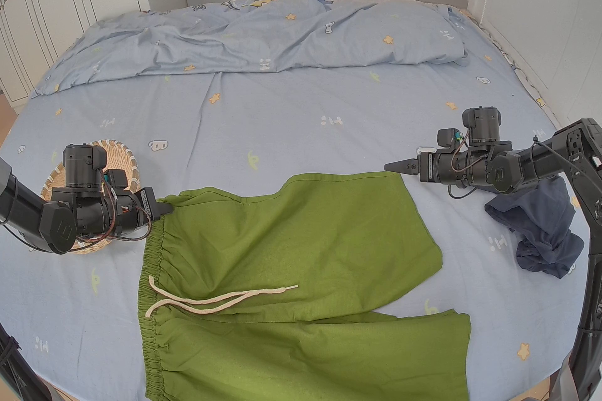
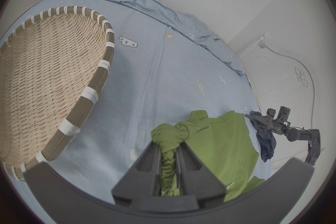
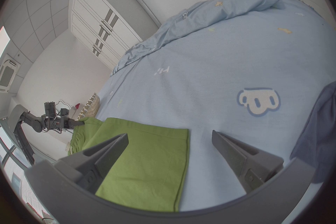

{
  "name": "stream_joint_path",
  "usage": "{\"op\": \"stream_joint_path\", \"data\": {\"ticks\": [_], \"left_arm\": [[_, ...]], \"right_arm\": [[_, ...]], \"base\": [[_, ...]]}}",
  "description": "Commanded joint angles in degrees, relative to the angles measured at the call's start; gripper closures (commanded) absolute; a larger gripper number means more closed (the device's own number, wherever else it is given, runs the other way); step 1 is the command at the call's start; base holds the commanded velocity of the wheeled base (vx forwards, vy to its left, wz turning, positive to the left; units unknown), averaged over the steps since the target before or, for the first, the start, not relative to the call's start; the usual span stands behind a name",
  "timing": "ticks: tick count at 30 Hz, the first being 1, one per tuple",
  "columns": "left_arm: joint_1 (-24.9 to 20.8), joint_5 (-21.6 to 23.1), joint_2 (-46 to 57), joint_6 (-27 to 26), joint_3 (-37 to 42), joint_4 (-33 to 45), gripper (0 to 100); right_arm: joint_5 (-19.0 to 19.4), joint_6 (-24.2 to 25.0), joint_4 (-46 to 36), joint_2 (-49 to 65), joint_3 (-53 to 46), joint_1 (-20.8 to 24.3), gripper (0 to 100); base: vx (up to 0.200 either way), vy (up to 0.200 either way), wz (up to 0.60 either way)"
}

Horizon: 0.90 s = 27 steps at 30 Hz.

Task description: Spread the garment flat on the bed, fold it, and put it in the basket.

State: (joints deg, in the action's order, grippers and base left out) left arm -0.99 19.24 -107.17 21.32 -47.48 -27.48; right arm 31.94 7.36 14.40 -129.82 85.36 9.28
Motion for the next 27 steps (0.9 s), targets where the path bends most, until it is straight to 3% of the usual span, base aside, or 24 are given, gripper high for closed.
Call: {"op": "stream_joint_path", "data": {"ticks": [1, 22, 23, 27], "left_arm": [[0.0, 0.0, 0.0, 0.0, 0.0, 0.0, 100], [0.1, 0.0, -0.3, 0.0, -0.2, 0.0, 100], [0.1, 0.0, -0.3, 0.0, -0.2, 0.0, 100], [0.0, 0.0, -0.3, 0.0, -0.2, 0.0, 100]], "right_arm": [[-0.1, 0.5, 0.5, -2.3, 0.4, 0.9, 0], [-0.1, 4.9, 5.1, -5.4, 0.4, 2.1, 0], [-0.1, 4.9, 5.2, -5.4, 0.5, 2.1, 100], [0.0, 4.9, 5.2, -5.4, 0.3, 2.1, 100]], "base": [[0.000, 0.000, 0.00], [0.000, 0.000, 0.00], [0.000, 0.000, 0.00], [0.000, 0.000, 0.00]]}}
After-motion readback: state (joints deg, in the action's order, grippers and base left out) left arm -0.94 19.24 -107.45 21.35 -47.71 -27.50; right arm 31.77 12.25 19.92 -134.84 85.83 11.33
